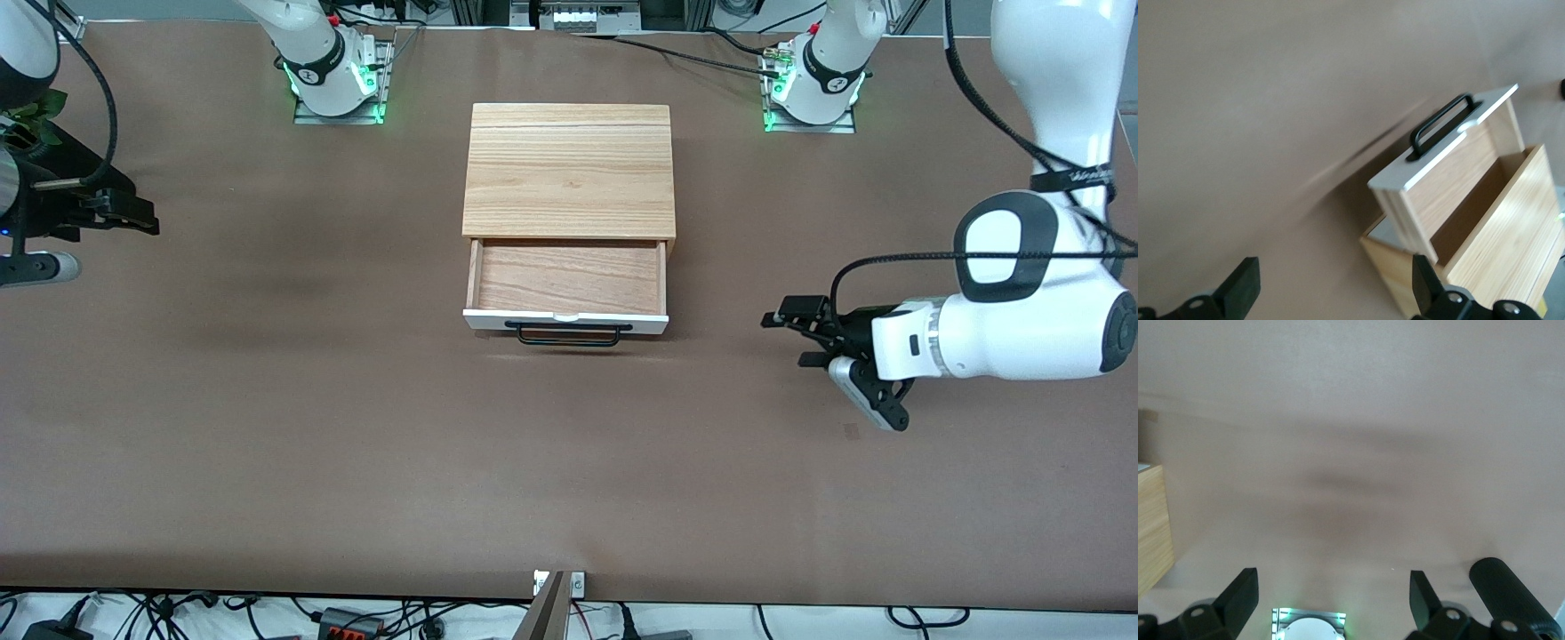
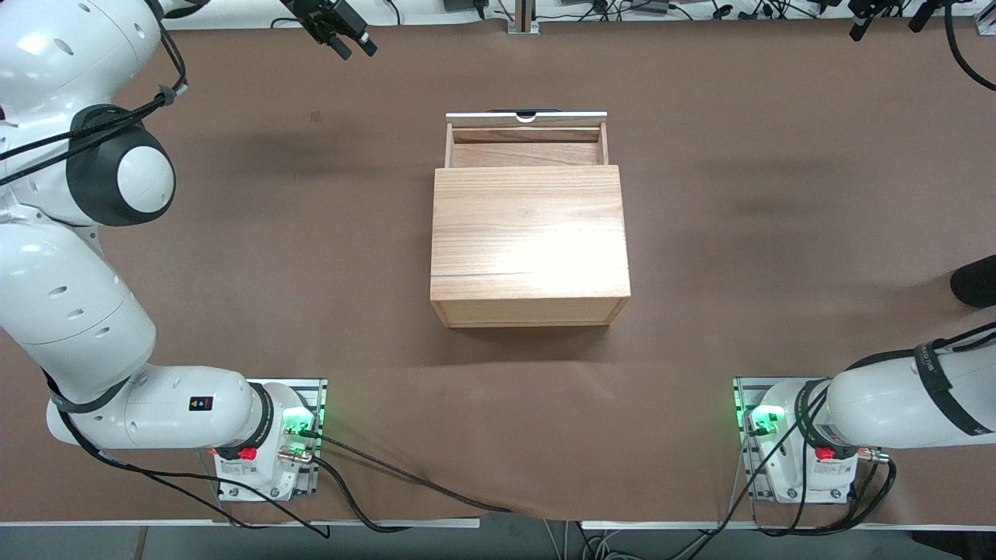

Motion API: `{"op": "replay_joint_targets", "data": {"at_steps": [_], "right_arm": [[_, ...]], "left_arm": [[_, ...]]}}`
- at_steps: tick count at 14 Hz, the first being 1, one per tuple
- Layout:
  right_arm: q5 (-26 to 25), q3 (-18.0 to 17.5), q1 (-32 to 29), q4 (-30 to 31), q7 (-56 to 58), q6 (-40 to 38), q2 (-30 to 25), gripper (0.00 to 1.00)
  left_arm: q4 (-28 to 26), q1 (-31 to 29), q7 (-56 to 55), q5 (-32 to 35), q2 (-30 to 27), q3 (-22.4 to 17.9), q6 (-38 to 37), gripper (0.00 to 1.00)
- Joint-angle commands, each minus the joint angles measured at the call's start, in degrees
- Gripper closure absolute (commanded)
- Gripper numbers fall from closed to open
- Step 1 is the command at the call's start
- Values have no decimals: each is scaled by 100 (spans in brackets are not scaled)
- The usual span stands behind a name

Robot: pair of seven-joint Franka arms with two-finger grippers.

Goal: Pull top drawer with both arms simultaneously

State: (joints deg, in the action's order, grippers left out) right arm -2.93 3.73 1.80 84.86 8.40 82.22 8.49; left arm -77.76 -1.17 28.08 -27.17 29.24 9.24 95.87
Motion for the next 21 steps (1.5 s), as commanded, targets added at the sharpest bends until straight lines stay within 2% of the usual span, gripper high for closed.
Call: {"op": "replay_joint_targets", "data": {"at_steps": [1,4,8,11,13,15,18,21], "right_arm": [[99,-241,-329,1136,-172,749,-813,0],[100,-250,-567,1111,-93,725,-980,0],[117,-302,-672,962,-163,848,-1034,0],[222,-302,-654,953,-321,857,-981,0],[537,-198,-654,927,-410,848,-937,0],[548,-109,-602,935,-410,831,-981,0],[504,-126,-593,909,-392,786,-937,0],[495,-126,-593,883,-392,796,-902,0]], "left_arm": [[-46,-59,-66,526,-208,-19,-296,0],[383,-59,-75,932,-244,-37,-664,0],[499,-59,-259,1494,-383,-37,-956,0],[420,-50,-277,2029,-700,-37,-938,0],[272,-129,-443,2102,-1033,-54,-921,0],[-53,-287,-1135,2119,-1472,-54,-825,0],[-107,-349,-2059,2680,-1728,-54,-824,0],[-554,-393,-2088,2778,-2131,-46,-824,0]]}}
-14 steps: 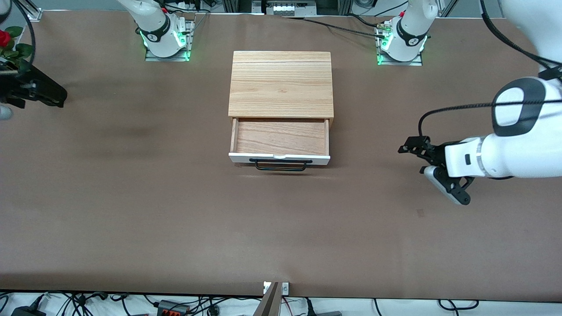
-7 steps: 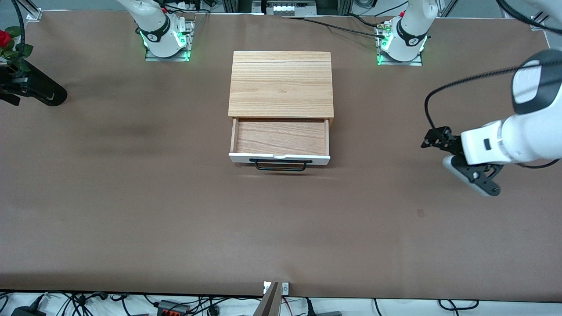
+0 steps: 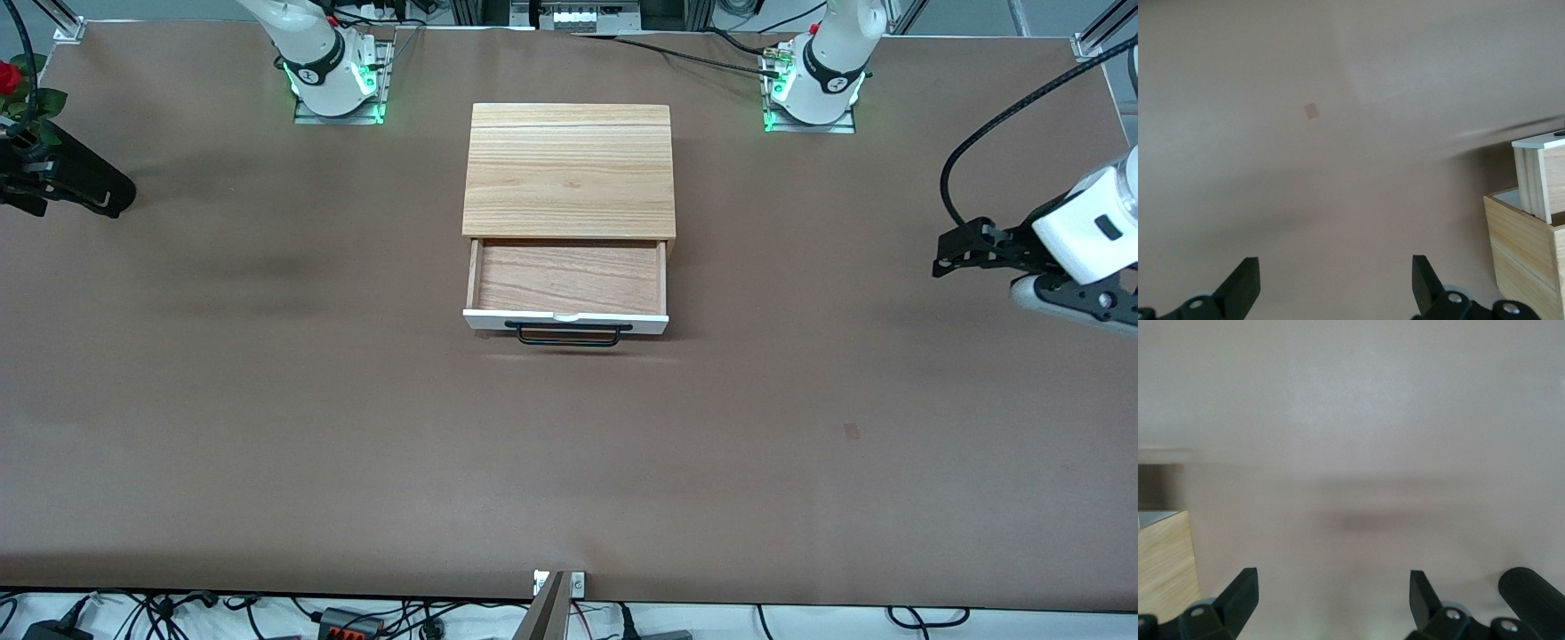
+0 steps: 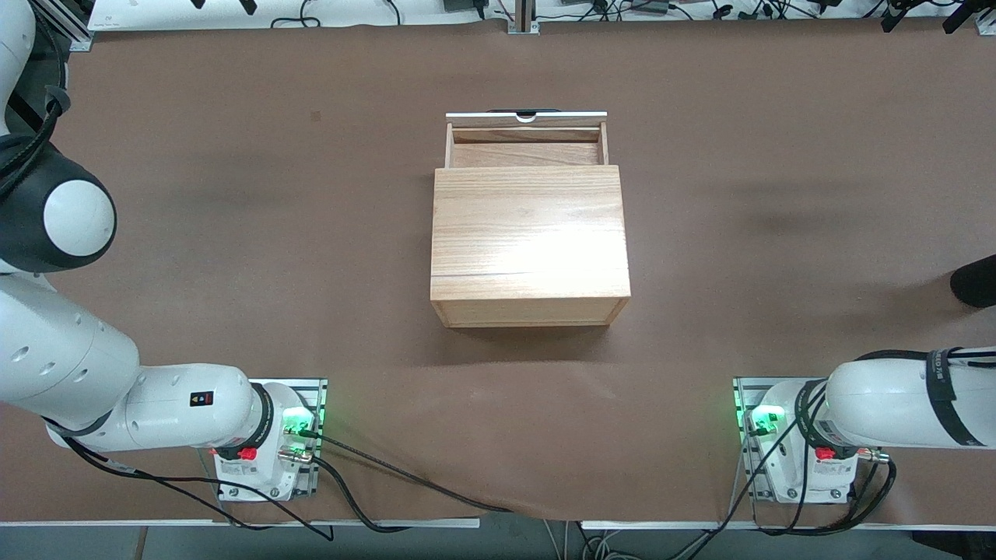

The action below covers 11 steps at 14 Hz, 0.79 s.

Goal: Pull top drawer with both arms simultaneously

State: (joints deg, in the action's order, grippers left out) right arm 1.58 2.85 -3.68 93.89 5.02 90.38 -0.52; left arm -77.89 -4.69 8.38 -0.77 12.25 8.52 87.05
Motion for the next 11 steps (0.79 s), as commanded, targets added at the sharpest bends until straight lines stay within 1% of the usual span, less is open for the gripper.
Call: {"op": "replay_joint_targets", "data": {"at_steps": [1,3,7,10,11], "right_arm": [[53,-47,-37,-20,-45,-46,-18,0],[53,-56,-37,-20,-45,-55,-18,0],[53,-56,-28,-29,-45,-46,-9,0],[53,-65,-19,-29,-45,-55,-1,0],[53,-65,-10,-29,-45,-55,-9,0]], "left_arm": [[-734,-111,-83,139,-616,88,66,0],[-998,-138,-73,130,-881,141,49,0],[-1386,-146,-144,69,-1154,141,75,0],[-1974,-146,-170,33,-1514,141,426,0],[-1958,-146,-179,33,-1506,132,444,0]]}}
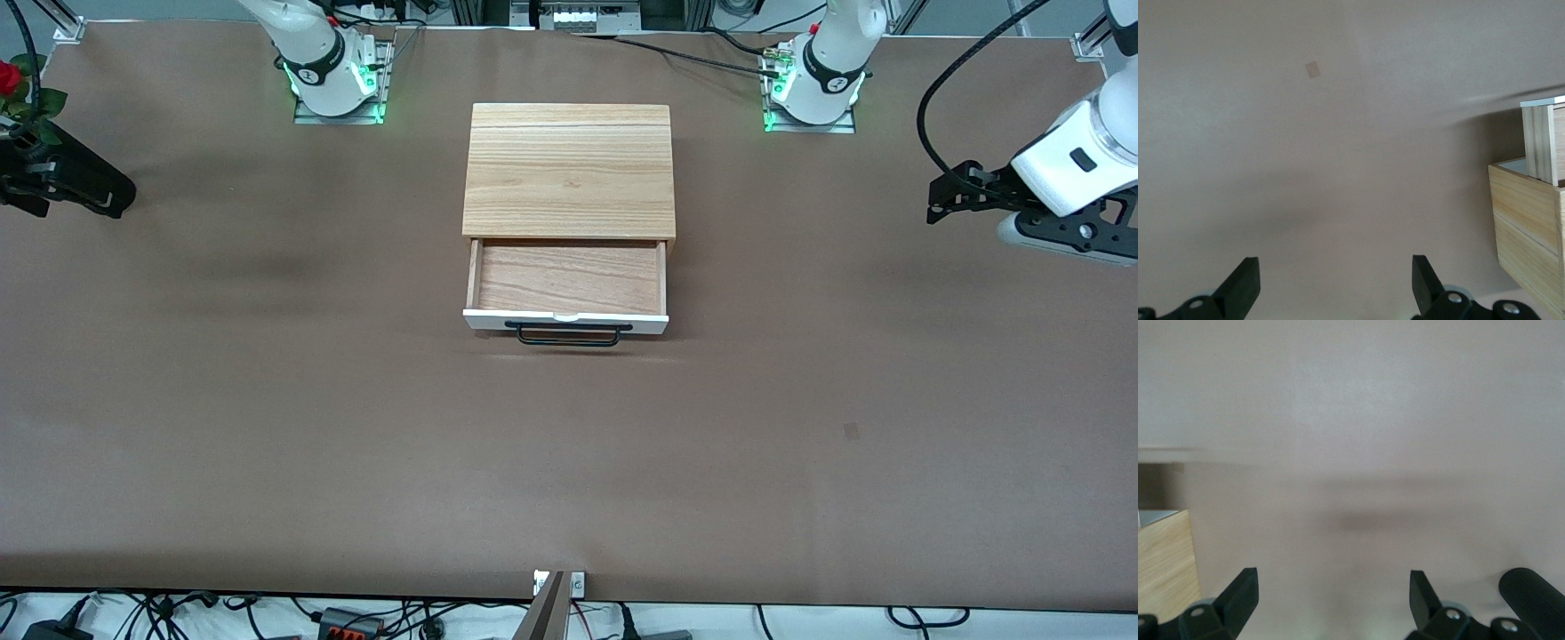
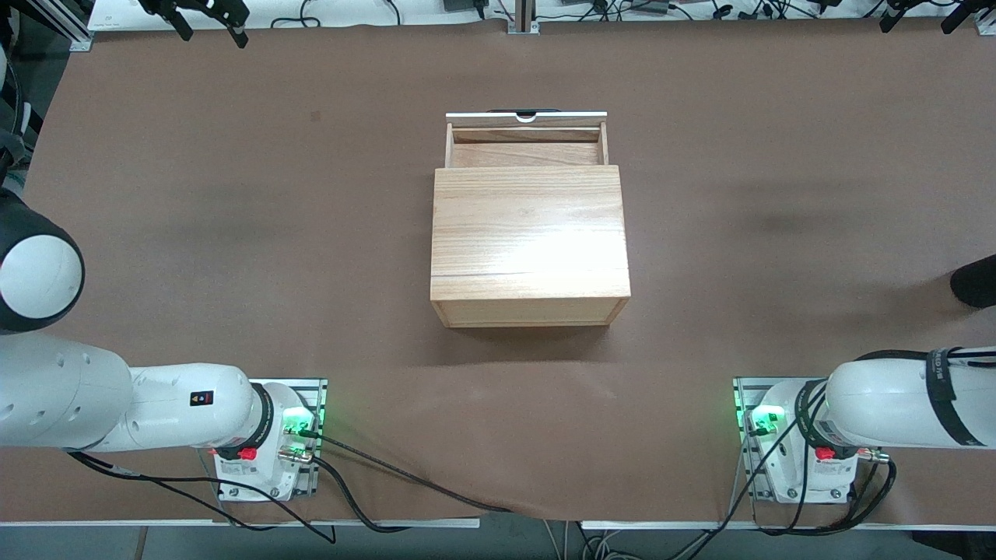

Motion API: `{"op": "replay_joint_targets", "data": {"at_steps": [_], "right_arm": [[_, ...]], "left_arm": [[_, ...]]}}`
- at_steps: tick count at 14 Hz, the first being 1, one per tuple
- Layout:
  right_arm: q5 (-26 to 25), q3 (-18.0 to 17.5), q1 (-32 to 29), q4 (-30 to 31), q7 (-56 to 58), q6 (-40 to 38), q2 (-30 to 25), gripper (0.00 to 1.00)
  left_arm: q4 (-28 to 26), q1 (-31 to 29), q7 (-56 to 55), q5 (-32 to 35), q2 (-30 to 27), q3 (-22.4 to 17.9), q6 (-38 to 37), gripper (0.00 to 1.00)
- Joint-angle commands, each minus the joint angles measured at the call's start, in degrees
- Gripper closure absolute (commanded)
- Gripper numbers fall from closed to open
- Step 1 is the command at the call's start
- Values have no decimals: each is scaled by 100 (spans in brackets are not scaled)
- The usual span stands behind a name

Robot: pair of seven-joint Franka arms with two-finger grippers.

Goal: Pull top drawer with both arms simultaneously

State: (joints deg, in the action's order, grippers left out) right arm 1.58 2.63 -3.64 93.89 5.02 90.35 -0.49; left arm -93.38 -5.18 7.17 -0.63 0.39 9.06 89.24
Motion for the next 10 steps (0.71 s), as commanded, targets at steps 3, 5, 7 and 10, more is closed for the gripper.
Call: {"op": "replay_joint_targets", "data": {"at_steps": [3,5,7,10], "right_arm": [[53,-43,-5,-29,-45,-53,-13,0],[44,-43,-14,-29,-45,-44,-4,0],[53,-34,-14,-29,-45,-44,-4,0],[53,-43,-6,-37,-36,-44,-4,0]], "left_arm": [[-401,-53,-426,27,-294,87,234,0],[-357,-44,-410,19,-224,87,225,0],[-339,-53,-401,1,-206,87,225,0],[-339,-53,-401,-34,-197,87,181,0]]}}
